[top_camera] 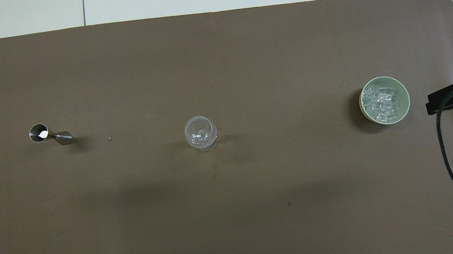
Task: Pour wine and add ice with both arms
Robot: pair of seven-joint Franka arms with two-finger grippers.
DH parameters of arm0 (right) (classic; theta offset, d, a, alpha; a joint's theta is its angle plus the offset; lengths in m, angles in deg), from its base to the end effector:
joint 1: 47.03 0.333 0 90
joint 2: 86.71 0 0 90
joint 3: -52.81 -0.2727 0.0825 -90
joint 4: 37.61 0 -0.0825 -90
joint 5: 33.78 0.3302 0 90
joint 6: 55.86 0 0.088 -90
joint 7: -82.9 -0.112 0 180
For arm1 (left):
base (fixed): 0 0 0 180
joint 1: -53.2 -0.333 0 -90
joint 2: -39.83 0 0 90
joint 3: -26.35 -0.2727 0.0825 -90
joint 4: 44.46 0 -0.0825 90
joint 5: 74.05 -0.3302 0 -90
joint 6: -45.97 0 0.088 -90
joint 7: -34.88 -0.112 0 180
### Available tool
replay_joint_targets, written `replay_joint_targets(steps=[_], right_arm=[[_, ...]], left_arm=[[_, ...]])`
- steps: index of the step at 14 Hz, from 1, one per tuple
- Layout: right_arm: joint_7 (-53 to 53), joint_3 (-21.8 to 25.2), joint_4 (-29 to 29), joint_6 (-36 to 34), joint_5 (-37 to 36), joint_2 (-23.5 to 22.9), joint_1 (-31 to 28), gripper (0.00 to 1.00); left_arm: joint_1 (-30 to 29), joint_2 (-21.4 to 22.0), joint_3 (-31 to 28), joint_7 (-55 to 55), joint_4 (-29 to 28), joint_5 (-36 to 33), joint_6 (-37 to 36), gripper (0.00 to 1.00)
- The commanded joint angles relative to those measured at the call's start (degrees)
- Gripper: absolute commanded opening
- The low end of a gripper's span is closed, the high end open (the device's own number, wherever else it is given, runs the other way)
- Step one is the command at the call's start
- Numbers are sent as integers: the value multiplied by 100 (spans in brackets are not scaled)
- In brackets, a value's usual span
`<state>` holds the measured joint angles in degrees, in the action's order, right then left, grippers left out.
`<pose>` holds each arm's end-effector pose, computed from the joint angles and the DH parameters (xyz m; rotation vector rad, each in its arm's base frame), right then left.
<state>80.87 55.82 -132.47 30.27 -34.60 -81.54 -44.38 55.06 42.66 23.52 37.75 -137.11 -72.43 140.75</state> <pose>0.4682 -0.0057 0.5790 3.1289 -0.0655 -0.0972 0.4962 0.0060 0.5890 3.1048 0.1059 0.1336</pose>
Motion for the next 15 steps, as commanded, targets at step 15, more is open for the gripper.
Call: replay_joint_targets(steps=[15], right_arm=[[168,-3,-6,-70,39,54,-27,100]], left_arm=[[-256,-396,11,-59,474,-39,-81,100]])
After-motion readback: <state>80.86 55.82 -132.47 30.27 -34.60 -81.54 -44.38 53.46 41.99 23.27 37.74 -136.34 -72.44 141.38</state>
